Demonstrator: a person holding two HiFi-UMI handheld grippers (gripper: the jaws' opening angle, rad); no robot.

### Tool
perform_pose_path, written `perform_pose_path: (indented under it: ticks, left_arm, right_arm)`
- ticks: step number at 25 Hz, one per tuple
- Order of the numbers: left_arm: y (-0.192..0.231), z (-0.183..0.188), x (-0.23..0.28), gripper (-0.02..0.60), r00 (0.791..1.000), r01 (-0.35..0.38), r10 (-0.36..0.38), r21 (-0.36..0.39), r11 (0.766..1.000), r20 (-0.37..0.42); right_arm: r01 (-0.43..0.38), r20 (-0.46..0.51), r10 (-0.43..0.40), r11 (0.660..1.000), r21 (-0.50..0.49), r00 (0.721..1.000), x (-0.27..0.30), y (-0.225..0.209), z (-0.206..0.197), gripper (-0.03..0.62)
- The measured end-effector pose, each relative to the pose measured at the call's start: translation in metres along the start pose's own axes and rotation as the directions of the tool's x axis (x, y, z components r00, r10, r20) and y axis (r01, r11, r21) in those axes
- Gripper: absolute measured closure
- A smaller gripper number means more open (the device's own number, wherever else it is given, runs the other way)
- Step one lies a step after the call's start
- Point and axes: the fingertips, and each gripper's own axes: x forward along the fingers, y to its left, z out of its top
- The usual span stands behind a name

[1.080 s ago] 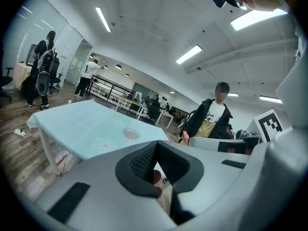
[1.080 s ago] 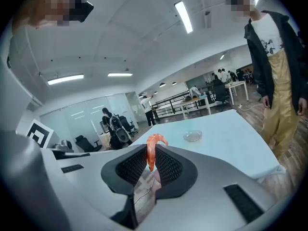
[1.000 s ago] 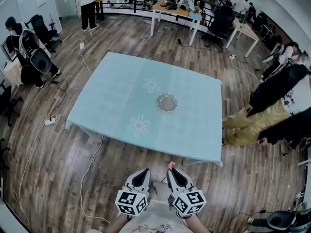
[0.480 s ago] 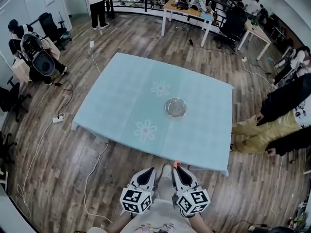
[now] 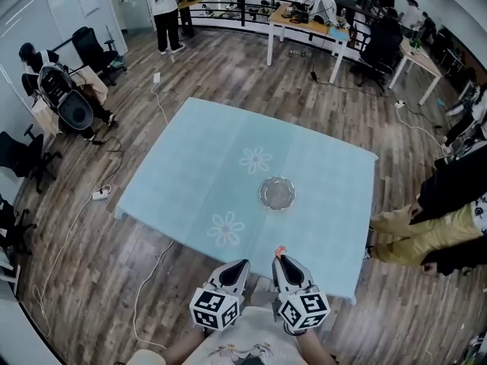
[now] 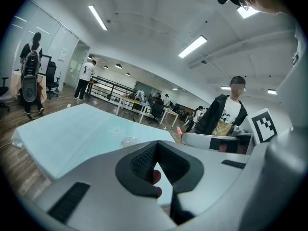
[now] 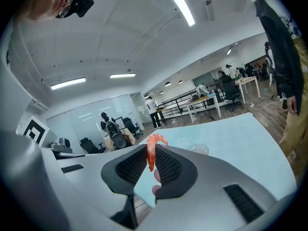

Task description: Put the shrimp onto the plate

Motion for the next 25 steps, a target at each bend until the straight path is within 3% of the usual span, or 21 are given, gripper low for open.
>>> perform_pose_path:
  ticks: [8,13,25]
  left_arm:
    - [0.0,0.033,0.07,0.574,0.999,-0.048,0.047,0.03,0.998,0.028]
    - [-0.002,0.029,0.095,0.574,0.996,-0.085,0.084,0.018,0.996,0.024]
    - [0.005,0.021,0.151,0.574,0.998,-0.044,0.045,0.027,0.999,-0.054]
  right_arm:
    - [-0.052,0.028,0.052,0.999,0.0,0.998,0.045,-0.062,0.04,0.525]
    - [-0.048,0.019,0.047,0.999,0.005,0.999,0.052,-0.101,0.044,0.525]
    - [0.003,-0.022,-0.002,1.0,0.028,1.0,0.078,-0.135,0.033,0.525]
